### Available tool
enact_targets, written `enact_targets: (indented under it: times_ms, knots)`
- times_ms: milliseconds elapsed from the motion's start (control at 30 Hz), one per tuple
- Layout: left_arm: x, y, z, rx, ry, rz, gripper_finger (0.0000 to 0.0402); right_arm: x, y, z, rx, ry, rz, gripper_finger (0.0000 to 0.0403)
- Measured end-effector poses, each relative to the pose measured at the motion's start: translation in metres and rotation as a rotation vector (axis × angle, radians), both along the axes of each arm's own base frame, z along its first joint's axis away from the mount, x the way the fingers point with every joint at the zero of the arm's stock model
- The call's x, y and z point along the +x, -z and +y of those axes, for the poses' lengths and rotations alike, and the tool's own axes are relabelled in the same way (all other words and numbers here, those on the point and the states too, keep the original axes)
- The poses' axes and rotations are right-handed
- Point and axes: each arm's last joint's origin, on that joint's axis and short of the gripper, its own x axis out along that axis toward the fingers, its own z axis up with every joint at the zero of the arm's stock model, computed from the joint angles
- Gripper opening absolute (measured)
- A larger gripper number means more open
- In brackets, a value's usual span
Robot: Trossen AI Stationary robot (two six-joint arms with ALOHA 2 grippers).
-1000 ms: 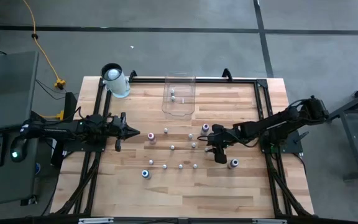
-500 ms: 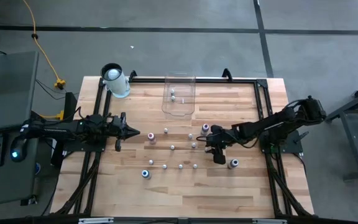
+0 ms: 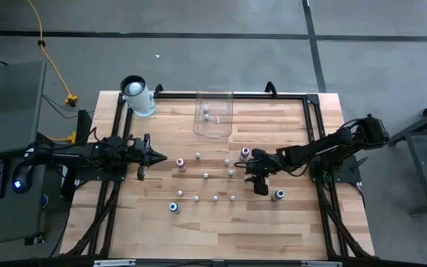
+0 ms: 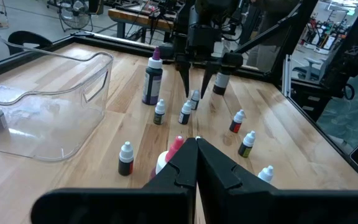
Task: Pick & Place food coloring
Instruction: Put the small blue food coloring bottle into the container
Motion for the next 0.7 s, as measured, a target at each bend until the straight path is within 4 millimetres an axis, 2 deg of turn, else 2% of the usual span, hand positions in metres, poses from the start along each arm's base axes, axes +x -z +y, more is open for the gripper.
enact_targets:
  times_ms: [433,567,700]
  knots:
    - [0.0,0.0,0.0,0.0,0.0,0.0,0.0001,0.0,-0.001,0.001,0.026,-0.016,-0.002,0.0047]
    - [0.0,0.0,0.0,0.0,0.0,0.0,0.0001,-0.001,-0.004,0.001,0.04,-0.005,-0.009,0.0045]
    - [0.0,0.0,0.0,0.0,0.0,0.0,0.0001,0.0,-0.021,0.001,0.041,-0.004,-0.035,0.0045]
